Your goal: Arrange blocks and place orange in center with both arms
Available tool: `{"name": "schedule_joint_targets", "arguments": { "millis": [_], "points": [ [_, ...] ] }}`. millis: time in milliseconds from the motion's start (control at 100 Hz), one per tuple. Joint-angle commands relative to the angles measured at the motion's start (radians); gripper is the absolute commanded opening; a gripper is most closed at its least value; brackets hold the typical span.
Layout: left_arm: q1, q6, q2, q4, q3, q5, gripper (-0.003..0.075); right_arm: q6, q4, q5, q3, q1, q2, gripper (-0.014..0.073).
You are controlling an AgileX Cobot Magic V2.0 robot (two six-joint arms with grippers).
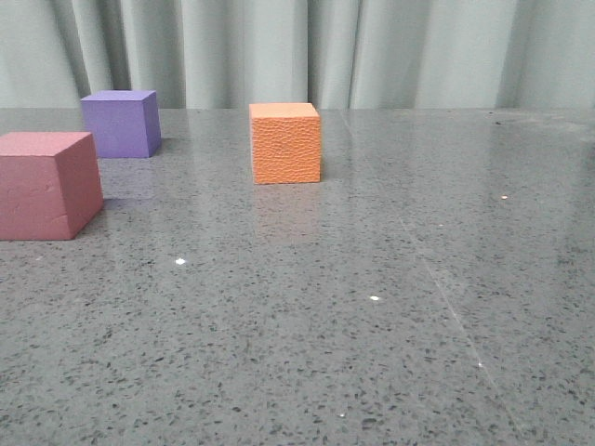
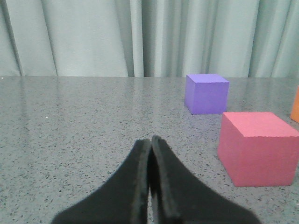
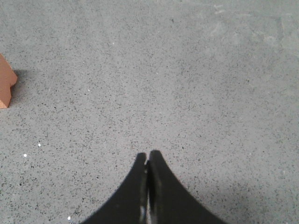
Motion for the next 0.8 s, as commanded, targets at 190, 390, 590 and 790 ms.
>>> {"name": "schedule_joint_targets", "arguments": {
  "millis": [190,390,590,790],
  "points": [
    [0.002,-0.002,-0.034,-0.009,0.055,-0.079,-0.0019,-0.010,-0.007,-0.274,0.223,-0.118,-0.263,-0.0061],
    [0.002,-0.002,-0.034,-0.009,0.055,-0.079,-0.0019,-0.090,0.148,-0.408,0.438,-0.286,-0.482,-0.0061],
    [0.002,-0.002,-0.034,-0.009,0.055,-0.079,-0.0019,-0.347,0.342,-0.580,0.635,-0.354,-0.663,-0.0061],
    [0.002,-0.002,-0.034,-0.009,0.055,-0.079,-0.0019,-0.354,0.348,-0.612,0.765,-0.356,-0.779,-0.0061]
  ]
}}
